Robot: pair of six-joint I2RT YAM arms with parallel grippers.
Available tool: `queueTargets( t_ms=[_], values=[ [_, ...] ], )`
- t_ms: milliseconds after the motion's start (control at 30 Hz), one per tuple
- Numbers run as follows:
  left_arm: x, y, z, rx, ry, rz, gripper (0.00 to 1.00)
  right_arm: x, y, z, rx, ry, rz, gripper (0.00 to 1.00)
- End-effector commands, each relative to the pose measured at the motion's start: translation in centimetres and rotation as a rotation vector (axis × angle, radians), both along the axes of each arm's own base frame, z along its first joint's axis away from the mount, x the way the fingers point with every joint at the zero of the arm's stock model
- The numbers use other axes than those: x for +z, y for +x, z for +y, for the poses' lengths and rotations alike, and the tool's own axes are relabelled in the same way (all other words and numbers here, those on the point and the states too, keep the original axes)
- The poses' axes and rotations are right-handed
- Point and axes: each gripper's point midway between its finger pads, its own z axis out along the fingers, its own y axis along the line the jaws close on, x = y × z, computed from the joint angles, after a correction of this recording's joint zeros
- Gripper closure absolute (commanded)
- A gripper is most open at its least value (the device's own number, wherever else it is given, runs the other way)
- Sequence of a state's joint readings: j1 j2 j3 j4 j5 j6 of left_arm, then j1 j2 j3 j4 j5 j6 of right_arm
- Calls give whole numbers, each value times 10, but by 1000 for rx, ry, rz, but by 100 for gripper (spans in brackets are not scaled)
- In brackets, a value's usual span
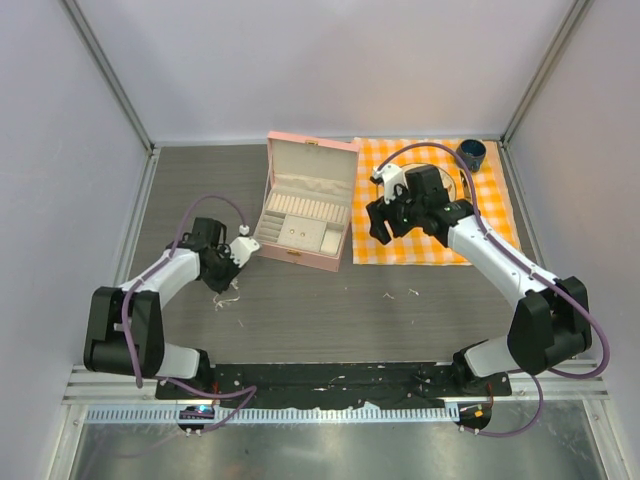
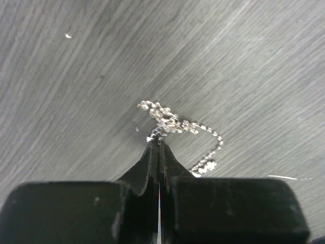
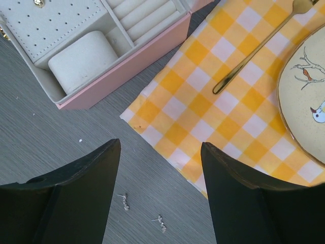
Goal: Organize the mixed jewelry
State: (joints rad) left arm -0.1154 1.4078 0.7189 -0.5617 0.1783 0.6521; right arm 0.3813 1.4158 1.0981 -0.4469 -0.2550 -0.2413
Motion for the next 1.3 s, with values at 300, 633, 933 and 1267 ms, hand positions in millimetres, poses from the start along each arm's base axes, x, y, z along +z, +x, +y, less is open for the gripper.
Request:
queueTargets(
  t_ms=[300,633,933,1267],
  values=[
    [43,-5,-22,-8,-145,-89,100,40,3,45,145,79,-66,28],
    [89,-6,-41,-54,-252,-138,100,51,-14,86,308,125,-62,28],
    [153,-3,-63,-92,-380,-221,100,83,-21,115,416,206,-125,25],
    [221,3,-100,-147,-536,-270,100,118,-30,151,501,240,-201,23]
  ],
)
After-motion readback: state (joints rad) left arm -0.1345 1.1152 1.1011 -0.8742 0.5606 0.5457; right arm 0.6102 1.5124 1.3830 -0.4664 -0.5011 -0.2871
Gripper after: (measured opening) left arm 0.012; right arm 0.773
